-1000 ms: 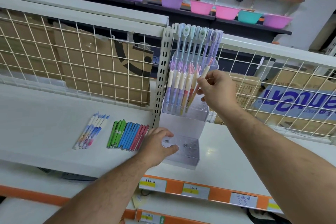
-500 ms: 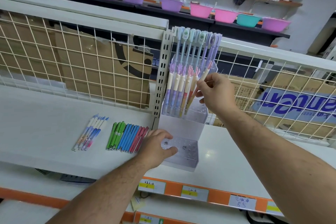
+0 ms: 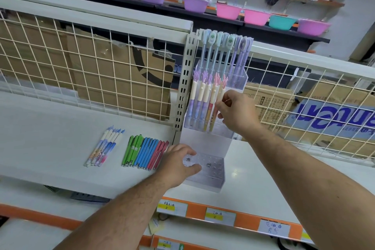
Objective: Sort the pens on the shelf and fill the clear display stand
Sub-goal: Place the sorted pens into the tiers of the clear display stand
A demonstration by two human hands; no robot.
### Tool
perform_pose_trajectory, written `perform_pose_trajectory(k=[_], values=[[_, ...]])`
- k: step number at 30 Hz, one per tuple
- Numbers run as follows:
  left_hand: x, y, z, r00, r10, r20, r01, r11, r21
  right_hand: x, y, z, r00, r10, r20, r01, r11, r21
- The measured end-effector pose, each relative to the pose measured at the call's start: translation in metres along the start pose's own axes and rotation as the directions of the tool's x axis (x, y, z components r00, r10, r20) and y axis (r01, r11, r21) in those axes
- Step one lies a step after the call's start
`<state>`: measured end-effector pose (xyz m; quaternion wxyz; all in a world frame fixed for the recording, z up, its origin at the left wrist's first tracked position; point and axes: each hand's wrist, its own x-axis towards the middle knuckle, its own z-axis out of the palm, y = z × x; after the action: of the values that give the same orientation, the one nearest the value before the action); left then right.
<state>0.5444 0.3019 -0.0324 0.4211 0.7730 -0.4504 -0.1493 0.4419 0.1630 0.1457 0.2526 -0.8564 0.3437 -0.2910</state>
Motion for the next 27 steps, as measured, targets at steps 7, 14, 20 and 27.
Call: perform_pose_trajectory(k=[7,14,20,27], values=[[0.002,-0.002,0.001,1.000,0.005,0.006,-0.005,1.000,0.002,0.001,0.007,0.004,0.998,0.055,-0.025,-0.052,0.993,0.105],[0.002,-0.003,0.001,1.000,0.027,-0.002,-0.027,0.999,0.018,-0.014,0.025,0.016,0.992,0.119,-0.050,-0.115,0.991,0.069],[0.001,-0.004,0.002,1.000,0.014,0.008,-0.014,1.000,0.021,-0.035,0.041,0.027,0.998,0.032,-0.060,-0.031,0.999,0.011],[-0.001,-0.001,0.004,0.999,-0.034,0.008,0.034,0.999,0.009,-0.052,0.056,0.035,0.999,-0.019,0.027,0.020,0.999,-0.038]])
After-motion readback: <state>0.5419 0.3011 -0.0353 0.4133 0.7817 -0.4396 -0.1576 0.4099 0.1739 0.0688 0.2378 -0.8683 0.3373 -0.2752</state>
